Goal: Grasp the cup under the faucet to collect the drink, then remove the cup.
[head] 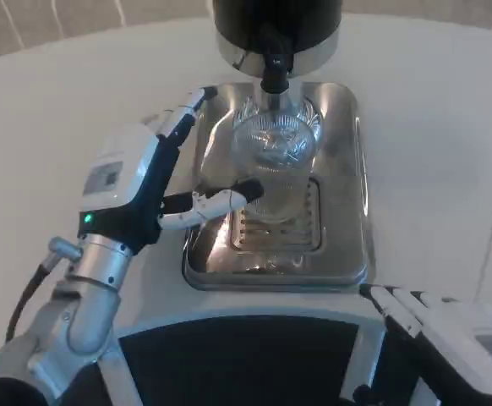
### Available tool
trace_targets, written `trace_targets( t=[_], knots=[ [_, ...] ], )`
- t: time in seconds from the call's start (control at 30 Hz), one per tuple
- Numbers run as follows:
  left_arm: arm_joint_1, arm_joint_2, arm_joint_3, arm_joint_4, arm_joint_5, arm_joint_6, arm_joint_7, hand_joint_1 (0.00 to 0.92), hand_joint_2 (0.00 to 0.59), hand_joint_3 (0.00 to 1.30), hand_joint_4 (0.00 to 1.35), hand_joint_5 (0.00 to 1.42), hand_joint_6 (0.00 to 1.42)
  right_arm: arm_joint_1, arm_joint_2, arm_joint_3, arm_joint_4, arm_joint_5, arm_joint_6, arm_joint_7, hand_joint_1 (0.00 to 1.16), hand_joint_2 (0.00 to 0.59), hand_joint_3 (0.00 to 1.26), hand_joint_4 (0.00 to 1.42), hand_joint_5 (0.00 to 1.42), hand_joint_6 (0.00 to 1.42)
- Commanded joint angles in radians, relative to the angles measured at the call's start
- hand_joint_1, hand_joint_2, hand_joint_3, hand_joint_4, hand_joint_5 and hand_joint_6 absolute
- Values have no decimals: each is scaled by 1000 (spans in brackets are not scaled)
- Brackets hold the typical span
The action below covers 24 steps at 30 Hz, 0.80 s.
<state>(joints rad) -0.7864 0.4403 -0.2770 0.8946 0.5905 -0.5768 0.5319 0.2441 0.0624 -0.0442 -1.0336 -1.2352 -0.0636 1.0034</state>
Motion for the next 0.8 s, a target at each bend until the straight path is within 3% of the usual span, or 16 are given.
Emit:
trace_targets(
  t=[0.03,0.2,0.43,0.6,0.8],
  knots=[
    [69,49,41,-71,-31,-16,-41,179,51,169,150,263,172,20,28,-7,-14,31,15,-43,458,475,0,0,0,0],
    [170,106,98,-200,-60,-37,-75,179,50,186,189,284,167,-32,-8,-77,-14,119,55,-85,447,493,0,0,0,0],
    [359,152,160,-419,-85,-52,-161,184,59,188,202,291,143,-91,-55,-158,-14,294,196,-97,438,497,0,0,0,0],
    [444,200,183,-547,-69,-63,-242,162,75,141,112,195,80,-202,-109,-216,18,457,464,-43,292,512,0,0,0,0],
    [505,241,208,-620,-56,-48,-310,148,80,135,65,157,52,-420,-198,-233,66,601,727,-80,145,520,0,0,0,0]
  ],
)
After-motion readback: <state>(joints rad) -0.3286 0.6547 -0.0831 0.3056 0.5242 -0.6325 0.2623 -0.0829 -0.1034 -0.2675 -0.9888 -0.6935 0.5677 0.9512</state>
